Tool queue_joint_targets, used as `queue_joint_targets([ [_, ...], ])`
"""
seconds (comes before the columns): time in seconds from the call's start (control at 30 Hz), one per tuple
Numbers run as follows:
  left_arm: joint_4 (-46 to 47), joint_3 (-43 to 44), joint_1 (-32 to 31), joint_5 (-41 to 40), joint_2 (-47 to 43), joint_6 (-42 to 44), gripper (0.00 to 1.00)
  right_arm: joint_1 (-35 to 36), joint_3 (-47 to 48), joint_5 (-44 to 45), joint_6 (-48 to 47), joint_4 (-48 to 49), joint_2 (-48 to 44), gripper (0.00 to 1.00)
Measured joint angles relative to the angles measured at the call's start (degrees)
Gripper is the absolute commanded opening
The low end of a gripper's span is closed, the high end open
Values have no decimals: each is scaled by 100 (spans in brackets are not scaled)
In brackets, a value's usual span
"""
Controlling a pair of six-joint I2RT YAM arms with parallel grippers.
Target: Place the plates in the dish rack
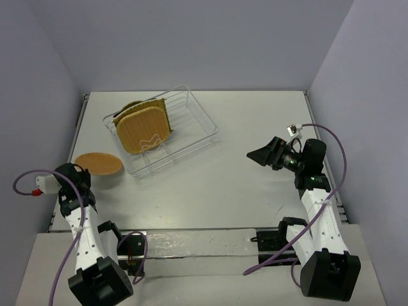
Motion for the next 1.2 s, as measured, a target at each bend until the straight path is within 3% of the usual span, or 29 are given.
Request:
queue_joint_targets([
  [0.3,-29,723,0,19,-570,227,0,0,0,4,-2,2,-86,97],
  [0.63,-51,1139,0,87,-127,603,3,8,0,9,-5,0,-136,97],
  [0.67,-67,1113,0,92,-87,622,17,17,0,9,-7,2,-145,97],
  [0.7,-84,1092,0,104,-35,649,49,29,0,12,-10,2,-153,97],
  [0.73,-89,1083,0,130,52,680,71,59,0,29,-20,2,-161,97],
  [0.8,-87,1083,0,200,227,703,95,145,0,42,-31,0,-167,97],
  [0.97,-148,984,0,168,939,645,99,275,0,81,-65,-2,-156,97],
  [1.2,77,278,7,-93,1209,436,99,361,2,168,-103,-29,-35,97],
])
